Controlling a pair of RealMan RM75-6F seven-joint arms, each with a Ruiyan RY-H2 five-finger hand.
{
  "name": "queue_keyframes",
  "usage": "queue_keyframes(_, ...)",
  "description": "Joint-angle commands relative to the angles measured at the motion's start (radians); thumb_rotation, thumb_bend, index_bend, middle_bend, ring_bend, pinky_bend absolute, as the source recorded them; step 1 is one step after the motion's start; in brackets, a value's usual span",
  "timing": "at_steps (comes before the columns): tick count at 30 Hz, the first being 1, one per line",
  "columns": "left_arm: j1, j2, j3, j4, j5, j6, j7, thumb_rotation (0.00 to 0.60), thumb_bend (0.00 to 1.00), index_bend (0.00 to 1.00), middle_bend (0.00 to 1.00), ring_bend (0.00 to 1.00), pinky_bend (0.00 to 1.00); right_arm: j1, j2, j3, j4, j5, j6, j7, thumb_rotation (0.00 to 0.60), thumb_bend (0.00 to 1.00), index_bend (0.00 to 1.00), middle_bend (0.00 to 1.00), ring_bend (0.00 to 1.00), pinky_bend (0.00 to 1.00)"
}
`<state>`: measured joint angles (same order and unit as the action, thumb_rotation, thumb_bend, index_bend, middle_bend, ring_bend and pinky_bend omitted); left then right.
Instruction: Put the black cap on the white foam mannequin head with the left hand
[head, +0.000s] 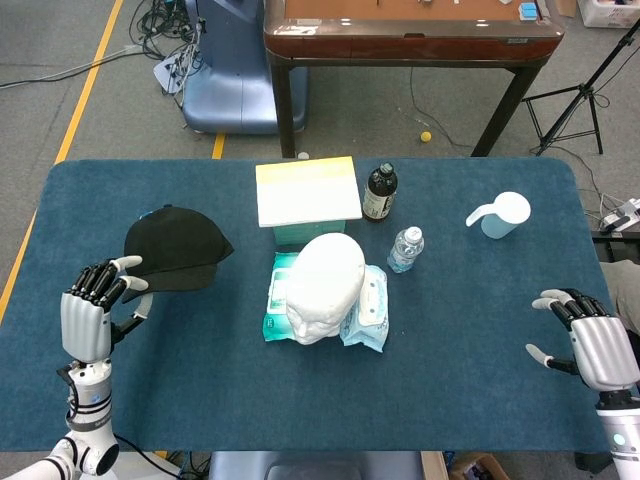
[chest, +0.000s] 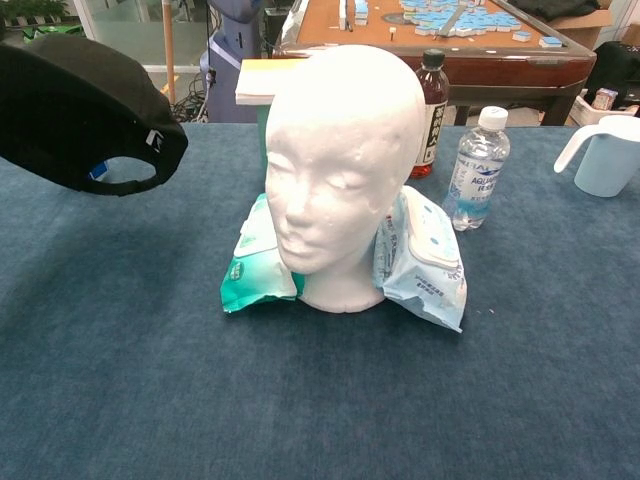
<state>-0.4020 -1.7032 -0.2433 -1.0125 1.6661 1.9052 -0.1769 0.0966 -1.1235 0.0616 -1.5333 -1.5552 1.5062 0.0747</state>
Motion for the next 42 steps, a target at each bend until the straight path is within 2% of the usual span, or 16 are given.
queue_keyframes(1,-0.025,0.030,-0.020,-0.038,0.011,-0.004,0.031,0.600,0.38,0.77,0.38,0.34,0.38,0.000,0.001,0.001,0.000,0.001,0.001,0.003,0.600,0.04,0.35,0.30,0.21,0.27)
queue_keyframes(9,-0.099,0.069,-0.069,-0.123,0.021,-0.040,0.099,0.600,0.38,0.75,0.38,0.34,0.38,-0.002,0.005,0.005,0.002,0.007,0.003,0.015,0.600,0.04,0.35,0.30,0.21,0.27)
queue_keyframes(22,-0.202,0.068,-0.115,-0.168,0.032,-0.084,0.172,0.600,0.38,0.76,0.39,0.34,0.38,-0.011,0.016,0.009,0.006,0.007,0.022,0.047,0.600,0.04,0.35,0.30,0.21,0.27)
queue_keyframes(42,-0.218,0.164,-0.122,-0.300,0.065,-0.067,0.261,0.600,0.38,0.77,0.39,0.35,0.38,-0.009,0.017,0.011,0.004,0.009,0.017,0.047,0.600,0.04,0.35,0.30,0.21,0.27)
